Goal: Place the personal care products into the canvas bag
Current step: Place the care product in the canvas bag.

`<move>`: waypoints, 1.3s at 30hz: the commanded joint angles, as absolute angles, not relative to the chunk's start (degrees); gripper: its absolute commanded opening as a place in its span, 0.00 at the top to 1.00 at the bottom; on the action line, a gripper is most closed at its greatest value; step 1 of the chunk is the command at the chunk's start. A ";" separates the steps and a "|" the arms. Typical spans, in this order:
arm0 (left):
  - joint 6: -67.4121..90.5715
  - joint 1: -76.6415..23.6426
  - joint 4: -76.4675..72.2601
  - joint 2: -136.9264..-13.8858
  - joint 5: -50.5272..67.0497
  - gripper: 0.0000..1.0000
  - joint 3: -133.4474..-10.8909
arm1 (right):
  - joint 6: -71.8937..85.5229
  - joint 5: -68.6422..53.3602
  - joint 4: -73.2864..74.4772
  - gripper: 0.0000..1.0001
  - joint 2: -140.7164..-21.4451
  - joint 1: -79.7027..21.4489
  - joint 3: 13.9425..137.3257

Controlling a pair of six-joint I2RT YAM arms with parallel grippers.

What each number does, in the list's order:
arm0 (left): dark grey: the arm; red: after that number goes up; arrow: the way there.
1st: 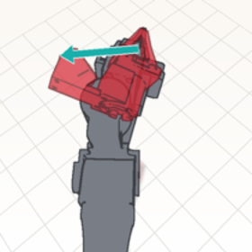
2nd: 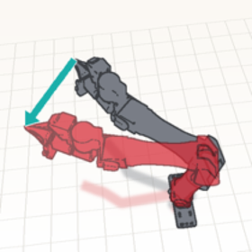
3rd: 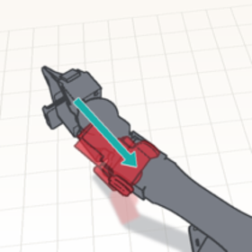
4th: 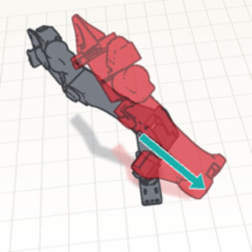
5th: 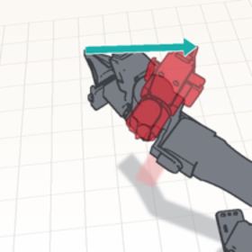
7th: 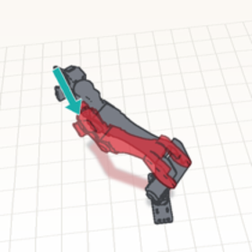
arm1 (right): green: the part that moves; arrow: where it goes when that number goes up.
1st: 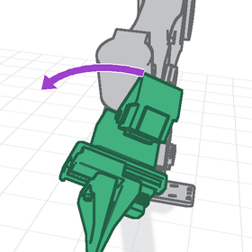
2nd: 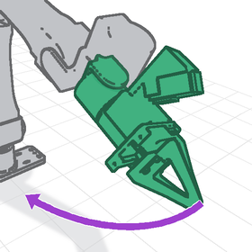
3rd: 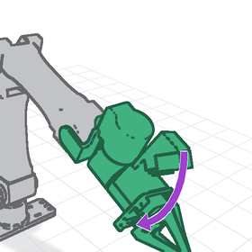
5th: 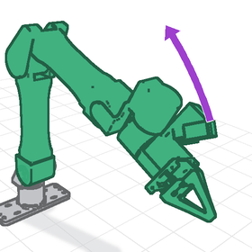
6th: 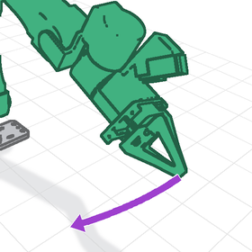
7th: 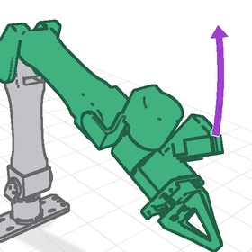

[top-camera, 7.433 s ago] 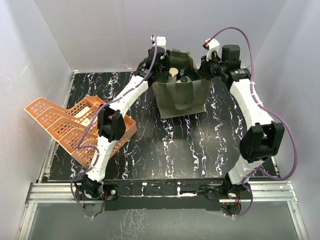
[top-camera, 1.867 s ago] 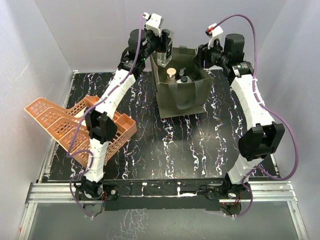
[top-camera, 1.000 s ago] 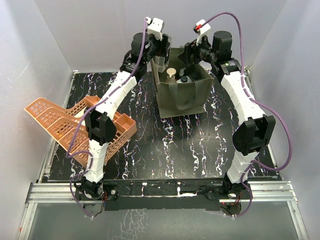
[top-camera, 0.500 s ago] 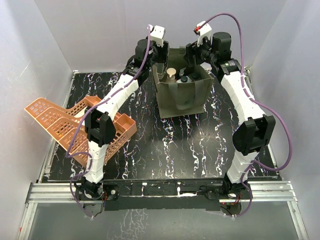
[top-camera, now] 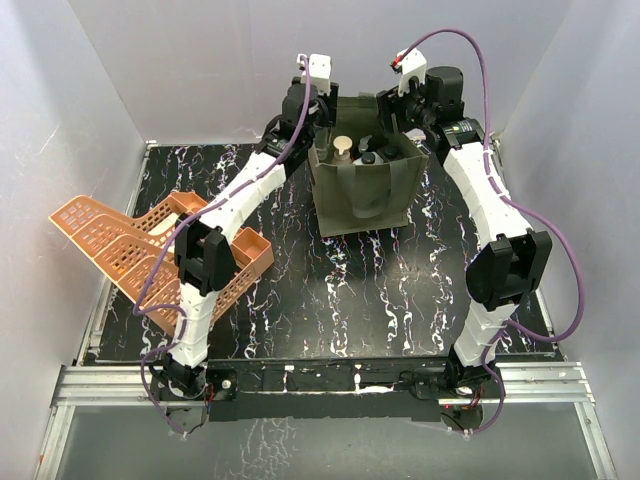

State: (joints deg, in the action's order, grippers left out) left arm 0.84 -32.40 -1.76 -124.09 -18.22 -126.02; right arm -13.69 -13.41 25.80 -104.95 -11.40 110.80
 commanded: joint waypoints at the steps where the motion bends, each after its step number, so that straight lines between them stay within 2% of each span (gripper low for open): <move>1: -0.45 -34.22 -8.93 -117.73 -22.67 1.00 -125.69 | -14.48 -13.41 24.17 0.31 -103.54 -11.25 111.79; 7: -0.11 -36.20 -7.30 -117.66 -29.25 1.00 -125.15 | -14.78 -20.37 23.86 0.32 -103.68 -11.26 113.64; 19: -0.55 -36.51 -9.59 -115.34 -33.49 1.00 -115.83 | -14.09 -19.65 24.91 0.32 -102.83 -11.26 111.57; 30: 7.33 -34.63 -8.26 -114.25 -29.22 0.78 -113.75 | -14.68 -18.67 25.49 0.32 -102.70 -11.26 110.67; 39: 14.30 -33.18 -3.71 -114.51 -26.66 0.66 -117.12 | -18.33 -9.33 27.03 0.32 -102.45 -11.26 108.38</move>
State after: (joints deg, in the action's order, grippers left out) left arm 10.00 -33.98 -1.43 -121.10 -27.35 -113.16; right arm -15.84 -13.76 27.18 -104.92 -11.40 108.92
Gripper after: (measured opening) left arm 0.479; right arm 0.682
